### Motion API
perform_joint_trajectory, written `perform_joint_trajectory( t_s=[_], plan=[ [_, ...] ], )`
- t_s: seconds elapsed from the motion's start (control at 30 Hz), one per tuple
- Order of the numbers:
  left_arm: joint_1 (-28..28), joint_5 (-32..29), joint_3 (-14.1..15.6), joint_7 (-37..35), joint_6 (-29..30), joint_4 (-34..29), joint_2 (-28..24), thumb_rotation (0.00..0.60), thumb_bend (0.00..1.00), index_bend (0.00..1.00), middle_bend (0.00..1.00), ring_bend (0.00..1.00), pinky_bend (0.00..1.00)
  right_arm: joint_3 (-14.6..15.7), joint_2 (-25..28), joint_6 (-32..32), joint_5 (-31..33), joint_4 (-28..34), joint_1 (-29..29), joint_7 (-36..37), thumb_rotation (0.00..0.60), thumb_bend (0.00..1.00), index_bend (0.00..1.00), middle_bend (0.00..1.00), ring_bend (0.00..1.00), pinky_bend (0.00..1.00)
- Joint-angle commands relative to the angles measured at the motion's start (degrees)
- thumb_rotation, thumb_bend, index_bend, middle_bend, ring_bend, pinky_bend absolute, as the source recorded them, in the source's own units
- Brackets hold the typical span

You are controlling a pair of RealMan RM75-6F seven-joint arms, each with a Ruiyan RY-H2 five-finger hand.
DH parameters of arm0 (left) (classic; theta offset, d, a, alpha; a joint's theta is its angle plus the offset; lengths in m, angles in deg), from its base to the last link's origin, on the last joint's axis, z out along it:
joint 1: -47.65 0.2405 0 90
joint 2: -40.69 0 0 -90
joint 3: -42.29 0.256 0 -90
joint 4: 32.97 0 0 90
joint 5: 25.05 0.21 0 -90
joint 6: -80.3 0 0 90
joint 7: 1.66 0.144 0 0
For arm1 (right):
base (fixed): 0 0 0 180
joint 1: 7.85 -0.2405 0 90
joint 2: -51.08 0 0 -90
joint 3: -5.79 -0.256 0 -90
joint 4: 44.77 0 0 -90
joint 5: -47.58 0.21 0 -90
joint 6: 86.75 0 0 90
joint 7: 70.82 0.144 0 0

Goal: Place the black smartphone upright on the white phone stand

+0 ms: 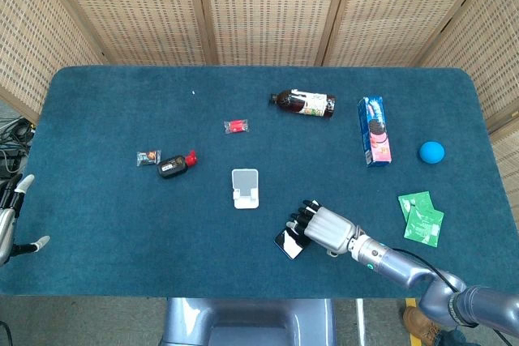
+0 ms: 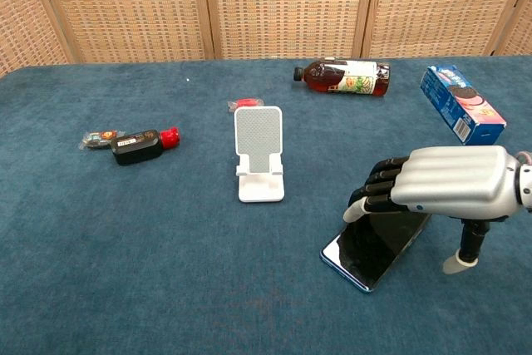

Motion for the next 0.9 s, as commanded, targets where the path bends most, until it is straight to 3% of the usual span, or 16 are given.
perform_joint_trajectory(
  t_s=[0.03,0.47,0.6,0.73,0.9],
  plan=[
    [0.0,-0.1,0.0,0.1,0.0,0.0,0.1,0.600,0.00,0.00,0.00,0.00,0.00,0.3,-0.8,0.1,0.0,-0.6,-0.5,-0.3,0.600,0.00,0.17,0.20,0.17,0.16],
    [-0.3,-0.9,0.1,0.2,-0.3,0.3,0.2,0.600,0.00,0.00,0.00,0.00,0.00,1.2,-4.3,-2.7,2.8,-3.7,-2.4,-1.9,0.600,0.00,0.24,0.24,0.20,0.16],
    [-0.5,-1.0,0.1,0.3,-0.4,0.4,0.3,0.600,0.00,0.00,0.00,0.00,0.00,2.1,-5.0,-1.3,1.9,-4.6,-2.7,-0.7,0.600,0.01,0.37,0.34,0.29,0.22],
    [-0.5,-1.1,0.2,0.2,-0.4,0.4,0.3,0.600,0.00,0.00,0.00,0.00,0.00,2.9,-5.3,1.3,0.3,-5.5,-3.0,1.1,0.600,0.14,0.58,0.53,0.47,0.34],
    [-0.5,-1.0,0.3,0.1,-0.4,0.3,0.3,0.600,0.00,0.00,0.00,0.00,0.00,3.3,-5.0,4.3,-1.0,-5.9,-2.9,1.8,0.600,0.18,0.63,0.57,0.52,0.36]
  ],
)
